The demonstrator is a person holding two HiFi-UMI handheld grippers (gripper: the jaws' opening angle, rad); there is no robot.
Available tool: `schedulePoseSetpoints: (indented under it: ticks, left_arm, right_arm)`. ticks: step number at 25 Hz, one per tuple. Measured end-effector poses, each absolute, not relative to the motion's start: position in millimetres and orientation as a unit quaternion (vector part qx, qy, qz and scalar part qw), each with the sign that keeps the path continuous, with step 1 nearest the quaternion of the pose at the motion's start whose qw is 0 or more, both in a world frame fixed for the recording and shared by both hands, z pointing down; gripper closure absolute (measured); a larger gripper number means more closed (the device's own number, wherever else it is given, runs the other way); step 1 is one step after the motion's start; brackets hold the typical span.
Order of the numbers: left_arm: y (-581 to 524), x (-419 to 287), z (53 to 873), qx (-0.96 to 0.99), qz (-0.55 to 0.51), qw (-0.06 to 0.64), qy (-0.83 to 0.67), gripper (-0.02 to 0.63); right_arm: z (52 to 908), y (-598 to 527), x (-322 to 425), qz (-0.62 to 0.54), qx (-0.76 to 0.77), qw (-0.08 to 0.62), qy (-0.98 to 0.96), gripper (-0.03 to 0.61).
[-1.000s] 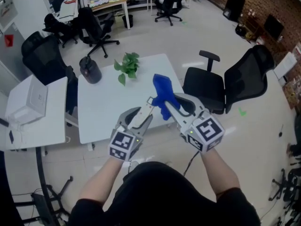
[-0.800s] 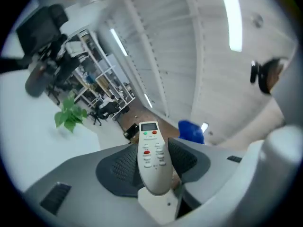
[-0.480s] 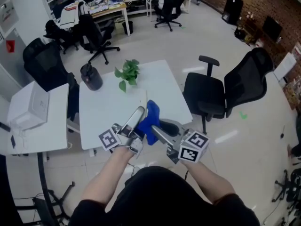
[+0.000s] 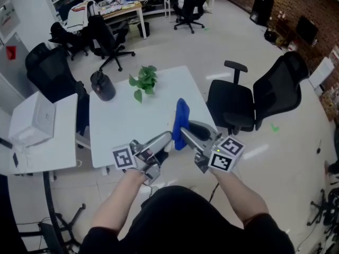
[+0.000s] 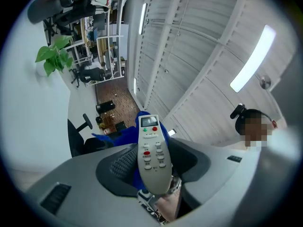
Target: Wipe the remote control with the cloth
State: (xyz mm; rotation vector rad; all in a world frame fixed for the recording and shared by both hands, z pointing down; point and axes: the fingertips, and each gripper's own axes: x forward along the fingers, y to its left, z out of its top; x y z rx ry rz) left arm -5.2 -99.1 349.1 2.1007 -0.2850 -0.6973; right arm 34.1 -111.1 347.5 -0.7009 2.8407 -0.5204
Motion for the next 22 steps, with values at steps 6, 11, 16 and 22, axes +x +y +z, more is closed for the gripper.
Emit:
schedulePoseSetpoints:
  ticks: [6,11,16,22]
  left_arm:
    - [-94,-5,351,0.848,-0.28,0.439,-0.106,0.409]
    - [-117,-30,341,0.824,-0.334,0.435,-0.141,0.408]
    - [-128,-37,333,0.816,-0.354,0.432,-0.151,0.409]
    - [-109,-16,337,0.834,-0.307,0.443,-0.117,0.408]
  right_arm:
    - [327,-123,49,-0.159,-0.25,0.106,0.949,0.476]
    - [332,-95,38,-0.163,-0.225,0.1,0.955,0.476]
    - [357,-67,9,-0.176,-0.187,0.07,0.964,0.476]
    - [358,-71,14,-0.18,-0.191,0.074,0.962,0.476]
